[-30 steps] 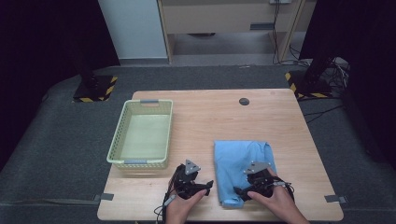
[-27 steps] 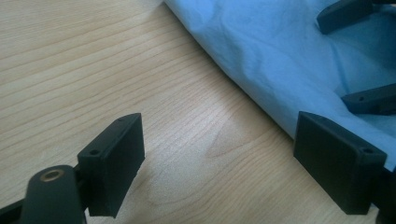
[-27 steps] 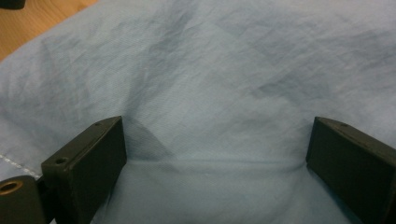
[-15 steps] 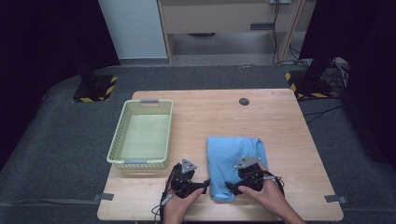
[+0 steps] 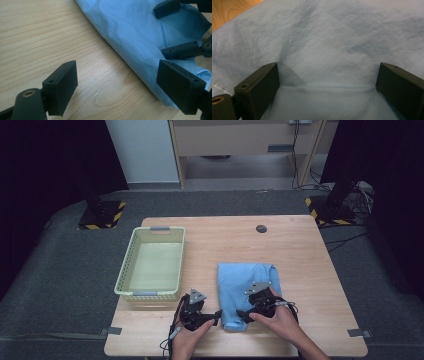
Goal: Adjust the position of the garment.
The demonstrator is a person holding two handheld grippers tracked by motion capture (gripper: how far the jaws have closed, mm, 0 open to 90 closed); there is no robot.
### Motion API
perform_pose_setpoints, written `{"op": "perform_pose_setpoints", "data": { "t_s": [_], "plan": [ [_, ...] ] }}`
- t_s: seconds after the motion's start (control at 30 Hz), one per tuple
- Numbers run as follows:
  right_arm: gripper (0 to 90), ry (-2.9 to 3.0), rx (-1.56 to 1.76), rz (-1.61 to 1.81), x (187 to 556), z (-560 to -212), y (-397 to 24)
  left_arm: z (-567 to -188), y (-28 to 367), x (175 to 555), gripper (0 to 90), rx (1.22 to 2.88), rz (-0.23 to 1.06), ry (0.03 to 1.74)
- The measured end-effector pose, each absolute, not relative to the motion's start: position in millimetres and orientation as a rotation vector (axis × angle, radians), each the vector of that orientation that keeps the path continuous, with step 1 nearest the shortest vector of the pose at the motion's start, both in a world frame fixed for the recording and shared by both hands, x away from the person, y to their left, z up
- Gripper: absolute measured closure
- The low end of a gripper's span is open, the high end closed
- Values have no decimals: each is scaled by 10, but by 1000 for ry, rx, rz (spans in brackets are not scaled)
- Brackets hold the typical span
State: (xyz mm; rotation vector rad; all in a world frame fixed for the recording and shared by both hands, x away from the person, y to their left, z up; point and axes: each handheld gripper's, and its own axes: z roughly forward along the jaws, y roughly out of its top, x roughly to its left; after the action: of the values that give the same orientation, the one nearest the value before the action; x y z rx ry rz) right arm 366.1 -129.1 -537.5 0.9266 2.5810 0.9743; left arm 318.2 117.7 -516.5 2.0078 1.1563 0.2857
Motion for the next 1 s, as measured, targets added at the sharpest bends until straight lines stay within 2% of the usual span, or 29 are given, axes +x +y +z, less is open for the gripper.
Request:
{"op": "perform_pose_setpoints", "data": {
  "t_s": [0.2,0.3,0.5,0.67,1.0],
  "plan": [
    [51,2601,954,989,3662,-5316,-1338,-5101,1113,3189,166,2014,234,1127],
    [49,2594,936,1013,3635,-5245,-1384,-5033,1060,3204,165,2049,249,1101],
    [55,2579,901,1037,3547,-4962,-1632,-4830,932,3318,150,2100,226,1041],
    [62,2579,933,1001,3520,-4876,-1875,-4704,845,3490,133,2146,240,1028],
    [75,2568,965,947,3473,-4793,-2053,-4390,727,3882,110,2197,288,1014]
  ]
}}
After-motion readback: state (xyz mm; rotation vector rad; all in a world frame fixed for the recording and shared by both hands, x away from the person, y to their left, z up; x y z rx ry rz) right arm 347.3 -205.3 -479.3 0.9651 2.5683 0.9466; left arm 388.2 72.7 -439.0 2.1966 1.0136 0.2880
